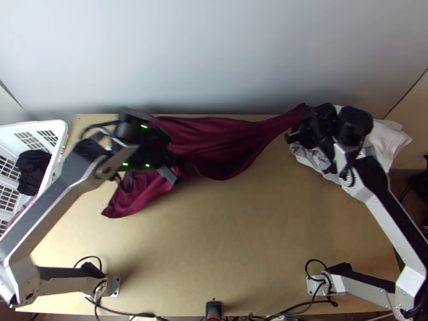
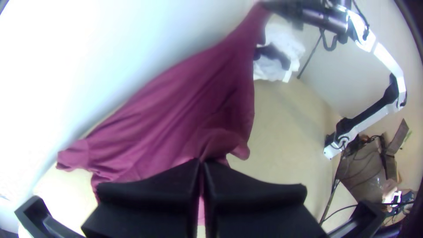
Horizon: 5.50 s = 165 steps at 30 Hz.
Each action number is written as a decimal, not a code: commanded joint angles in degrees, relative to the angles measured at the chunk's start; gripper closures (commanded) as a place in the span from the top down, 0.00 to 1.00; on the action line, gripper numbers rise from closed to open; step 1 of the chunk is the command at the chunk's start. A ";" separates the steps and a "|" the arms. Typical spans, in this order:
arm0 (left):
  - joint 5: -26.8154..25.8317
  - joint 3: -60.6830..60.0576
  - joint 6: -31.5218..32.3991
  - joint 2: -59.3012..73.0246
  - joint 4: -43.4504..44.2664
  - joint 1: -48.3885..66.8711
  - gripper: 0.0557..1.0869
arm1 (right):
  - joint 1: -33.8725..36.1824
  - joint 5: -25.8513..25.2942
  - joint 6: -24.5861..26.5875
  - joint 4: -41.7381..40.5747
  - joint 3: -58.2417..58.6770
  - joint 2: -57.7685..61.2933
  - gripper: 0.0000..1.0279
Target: Fold the t-shirt
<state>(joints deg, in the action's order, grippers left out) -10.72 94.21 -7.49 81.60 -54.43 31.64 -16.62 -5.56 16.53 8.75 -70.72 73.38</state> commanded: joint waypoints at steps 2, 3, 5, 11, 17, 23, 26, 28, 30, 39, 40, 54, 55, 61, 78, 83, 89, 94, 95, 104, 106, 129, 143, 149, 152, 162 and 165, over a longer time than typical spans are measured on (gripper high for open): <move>1.32 13.19 -0.78 -6.02 -1.64 -5.89 0.04 | 1.24 -0.94 1.31 6.89 -7.77 -4.13 0.03; 1.67 15.39 -0.78 -6.19 -1.90 -6.68 0.04 | 1.24 -1.29 1.57 7.86 -8.82 -4.65 0.03; 2.63 18.99 -0.78 -6.81 -2.34 -7.47 0.04 | 1.24 -1.73 1.75 9.79 -11.28 -5.71 0.03; 5.18 25.14 -0.78 -10.24 -2.43 -11.60 0.04 | 0.71 -3.75 1.75 15.59 -18.32 -8.79 0.03; 6.94 26.72 -0.60 -14.98 1.52 -15.73 0.04 | 0.98 -5.16 3.42 17.44 -21.92 -14.06 0.03; 7.03 29.10 -2.36 -18.15 5.57 -20.74 0.04 | 0.45 -5.51 5.88 18.05 -28.16 -17.93 0.03; 7.03 31.56 -2.53 -19.11 6.62 -22.59 0.04 | 0.45 -5.60 6.32 19.90 -32.38 -18.54 0.03; 7.03 32.17 -2.45 -20.61 7.24 -23.29 0.04 | 0.36 -5.60 6.40 21.48 -34.75 -19.16 0.03; 6.94 32.08 -2.45 -22.10 7.06 -23.29 0.04 | 0.36 -5.60 6.14 22.89 -36.77 -19.86 0.03; 2.63 31.82 -2.53 -30.80 -6.12 -23.90 0.04 | 0.80 -5.51 3.06 31.59 -40.99 -25.84 0.03; 2.63 31.91 -2.89 -31.24 -6.56 -24.08 0.04 | 1.07 -5.51 2.63 32.38 -40.99 -26.54 0.03; -5.71 10.73 0.28 -33.61 -10.16 -27.77 0.04 | 1.07 -2.52 -1.86 31.15 -19.98 -31.29 0.03; -6.42 6.24 0.10 -33.79 -10.08 -27.59 0.04 | 0.27 -2.52 -1.77 29.48 -17.08 -31.20 0.03; -6.59 -15.82 0.37 -34.67 -0.58 -26.19 0.04 | -3.07 -2.44 -0.36 16.91 -3.37 -26.63 0.03; 1.32 -36.38 5.03 -21.13 24.20 -23.20 0.04 | -2.89 4.33 0.25 -7.52 5.15 3.61 0.03; 1.32 -35.77 2.21 -12.96 31.67 -25.84 0.04 | -2.63 4.24 -0.19 -10.69 0.85 13.28 0.03; 0.35 -30.49 -0.51 1.01 40.64 -31.99 0.04 | -2.89 2.40 -0.10 -9.98 -10.05 25.93 0.03; -1.67 -24.08 -0.60 13.58 45.12 -34.89 0.04 | -2.71 1.43 -0.10 -8.84 -18.14 34.72 0.03; -1.67 -23.20 -0.60 15.60 45.91 -35.15 0.04 | -2.71 1.43 -0.01 -8.49 -19.11 35.86 0.03; -1.67 -17.93 -0.60 28.44 52.76 -35.33 0.04 | -3.07 1.34 0.78 -8.23 -24.56 44.48 0.03; -1.67 -17.05 -0.60 30.46 53.73 -35.15 0.04 | -2.80 1.34 0.78 -8.23 -25.70 46.15 0.03; 4.04 -1.23 2.74 45.49 56.28 -34.01 0.04 | -2.89 -1.03 0.87 -10.42 -38.88 59.68 0.03; 4.39 -1.75 4.76 34.50 41.95 -37.35 0.94 | -4.30 -1.12 -1.59 -9.81 -40.38 60.30 0.03; 2.72 -2.10 4.85 34.24 38.79 -38.67 0.94 | -4.12 -1.12 -2.21 -9.28 -40.02 59.77 0.03; 0.00 1.15 4.76 36.26 35.01 -37.88 0.94 | -4.12 -1.12 -2.21 -9.28 -40.02 59.59 0.03; -1.41 13.45 3.18 45.93 26.22 -34.36 0.94 | -3.86 -1.20 -2.21 -9.02 -39.58 58.80 0.03; -1.41 18.20 3.18 48.74 23.23 -33.84 0.93 | -3.59 -1.20 -2.12 -9.02 -39.58 58.71 0.03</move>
<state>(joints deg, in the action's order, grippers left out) -11.60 103.81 -3.86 124.57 -25.45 -3.62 -20.60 -6.68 14.35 -0.38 -110.50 132.44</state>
